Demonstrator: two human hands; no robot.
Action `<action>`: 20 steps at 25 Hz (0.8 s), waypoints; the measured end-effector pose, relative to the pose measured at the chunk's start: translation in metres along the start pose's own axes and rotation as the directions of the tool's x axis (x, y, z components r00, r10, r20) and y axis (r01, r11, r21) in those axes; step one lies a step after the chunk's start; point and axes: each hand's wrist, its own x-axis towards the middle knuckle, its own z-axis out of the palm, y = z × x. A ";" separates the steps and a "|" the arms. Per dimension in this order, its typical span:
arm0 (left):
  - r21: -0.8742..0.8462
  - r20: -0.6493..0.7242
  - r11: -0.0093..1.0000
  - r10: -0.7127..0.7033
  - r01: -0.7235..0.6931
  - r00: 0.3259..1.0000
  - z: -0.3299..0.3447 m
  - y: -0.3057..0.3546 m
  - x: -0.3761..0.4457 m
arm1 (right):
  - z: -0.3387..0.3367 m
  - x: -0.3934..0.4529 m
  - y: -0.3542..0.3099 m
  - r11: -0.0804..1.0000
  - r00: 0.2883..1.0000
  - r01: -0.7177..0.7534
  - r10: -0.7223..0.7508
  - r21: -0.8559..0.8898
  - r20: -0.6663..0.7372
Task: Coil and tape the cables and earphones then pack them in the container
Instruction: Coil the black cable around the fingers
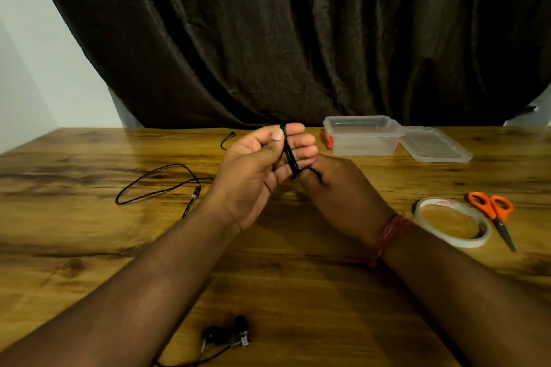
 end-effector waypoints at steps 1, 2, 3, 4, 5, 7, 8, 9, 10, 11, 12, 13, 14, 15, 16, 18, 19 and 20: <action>-0.012 -0.024 1.000 0.018 -0.018 1.000 -0.001 0.001 0.001 | 0.000 -0.001 -0.001 1.000 0.999 -0.002 0.003 -0.017 0.043; -0.009 -0.054 0.999 0.037 -0.037 0.998 -0.002 0.002 0.002 | 0.000 -0.002 -0.004 0.999 0.997 0.012 -0.009 -0.033 0.080; 0.013 -0.086 0.999 0.052 -0.052 0.995 -0.004 0.002 0.003 | 0.001 -0.004 -0.006 0.998 0.994 0.038 -0.032 -0.055 0.108; 0.060 -0.118 0.997 0.065 -0.059 0.991 -0.007 0.002 0.005 | 0.001 -0.005 -0.008 0.994 0.990 0.068 -0.057 -0.086 0.127; 0.126 -0.144 0.990 0.075 -0.057 0.987 -0.008 0.002 0.006 | 0.000 -0.005 -0.010 0.988 0.988 0.097 -0.081 -0.121 0.132; 0.295 -0.162 0.955 0.083 -0.032 0.983 -0.009 0.000 0.006 | -0.004 -0.004 -0.012 0.972 0.987 0.147 -0.132 -0.182 0.090; 0.390 -0.155 0.921 0.081 -0.014 0.984 -0.009 -0.002 0.006 | -0.007 -0.004 -0.013 0.964 0.986 0.163 -0.155 -0.209 0.056; 0.499 -0.136 0.867 0.081 -0.002 0.987 -0.009 -0.005 0.005 | -0.010 -0.003 -0.013 0.957 0.985 0.171 -0.170 -0.233 0.021; 0.606 -0.103 0.796 0.073 0.004 0.992 -0.011 -0.008 0.005 | -0.013 -0.002 -0.014 0.953 0.984 0.169 -0.178 -0.250 -0.014; 0.683 -0.061 0.731 0.046 0.009 0.997 -0.011 -0.010 0.005 | -0.016 -0.001 -0.013 0.954 0.982 0.163 -0.181 -0.253 -0.050; 0.716 -0.028 0.698 -0.001 0.020 1.000 -0.012 -0.011 0.004 | -0.020 0.000 -0.012 0.958 0.979 0.153 -0.180 -0.241 -0.093; 0.705 -0.004 0.707 -0.058 0.044 0.998 -0.011 -0.012 0.003 | -0.025 0.002 -0.010 0.966 0.975 0.141 -0.174 -0.218 -0.139; 0.673 0.018 0.737 -0.112 0.071 0.994 -0.010 -0.012 0.002 | -0.029 0.004 -0.008 0.973 0.970 0.130 -0.165 -0.191 -0.178; 0.640 0.043 0.763 -0.154 0.091 0.987 -0.009 -0.011 0.001 | -0.033 0.006 -0.005 0.978 0.967 0.121 -0.154 -0.169 -0.202; 0.621 0.071 0.777 -0.184 0.101 0.980 -0.009 -0.009 0.000 | -0.036 0.008 -0.002 0.982 0.966 0.112 -0.143 -0.153 -0.215; 0.584 0.134 0.806 -0.210 0.094 0.969 -0.009 -0.007 -0.003 | -0.037 0.009 0.002 0.988 0.965 0.092 -0.119 -0.125 -0.234; 0.544 0.151 0.834 -0.208 0.095 0.966 -0.009 -0.007 -0.004 | -0.037 0.010 0.003 0.991 0.964 0.079 -0.104 -0.111 -0.243; 0.484 0.154 0.869 -0.203 0.105 0.967 -0.009 -0.007 -0.004 | -0.036 0.010 0.005 0.993 0.964 0.063 -0.086 -0.097 -0.251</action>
